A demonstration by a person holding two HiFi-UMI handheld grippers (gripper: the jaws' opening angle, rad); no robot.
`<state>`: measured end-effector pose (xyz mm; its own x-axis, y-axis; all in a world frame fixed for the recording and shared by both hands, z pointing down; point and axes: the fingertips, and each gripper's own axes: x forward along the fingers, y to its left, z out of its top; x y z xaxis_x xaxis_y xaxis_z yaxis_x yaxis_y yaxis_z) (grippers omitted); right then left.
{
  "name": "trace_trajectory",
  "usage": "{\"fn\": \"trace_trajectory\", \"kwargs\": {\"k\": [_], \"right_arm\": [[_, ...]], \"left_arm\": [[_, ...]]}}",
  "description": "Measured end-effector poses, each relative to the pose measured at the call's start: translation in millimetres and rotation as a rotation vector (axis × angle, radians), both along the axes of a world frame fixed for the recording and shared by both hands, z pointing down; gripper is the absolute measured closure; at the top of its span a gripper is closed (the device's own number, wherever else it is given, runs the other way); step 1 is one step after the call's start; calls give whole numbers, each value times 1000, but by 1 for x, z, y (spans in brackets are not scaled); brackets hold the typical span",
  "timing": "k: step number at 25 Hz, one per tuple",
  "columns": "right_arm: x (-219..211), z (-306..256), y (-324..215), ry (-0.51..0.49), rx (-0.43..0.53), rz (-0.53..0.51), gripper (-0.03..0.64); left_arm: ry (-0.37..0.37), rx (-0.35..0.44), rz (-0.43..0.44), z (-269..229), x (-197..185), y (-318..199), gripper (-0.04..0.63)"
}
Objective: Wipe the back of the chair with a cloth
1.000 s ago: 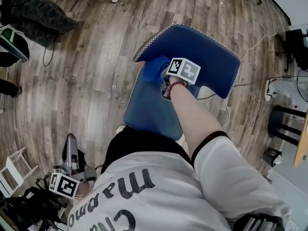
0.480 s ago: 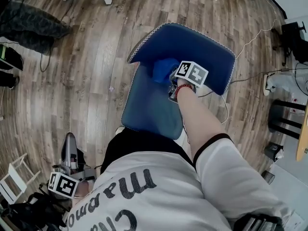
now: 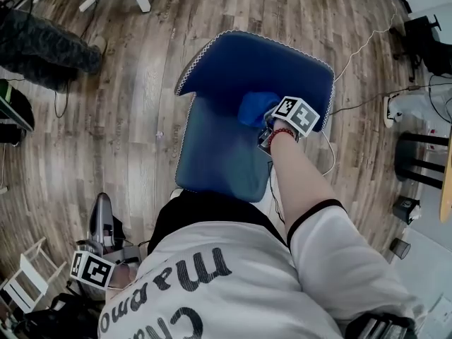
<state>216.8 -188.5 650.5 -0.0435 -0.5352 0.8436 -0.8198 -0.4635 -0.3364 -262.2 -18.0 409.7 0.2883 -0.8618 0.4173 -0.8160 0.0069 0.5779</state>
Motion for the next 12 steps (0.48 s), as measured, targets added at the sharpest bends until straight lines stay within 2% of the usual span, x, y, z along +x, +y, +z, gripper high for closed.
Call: {"fn": "trace_trajectory", "kwargs": {"k": [7,12], "right_arm": [[56,-6,30,45,-9,124,529],[87,-9,61,57,2,256,529]], "left_arm": [[5,4,36,-1,11,-9,588],[15,5,60,2,16,-12,588]]}}
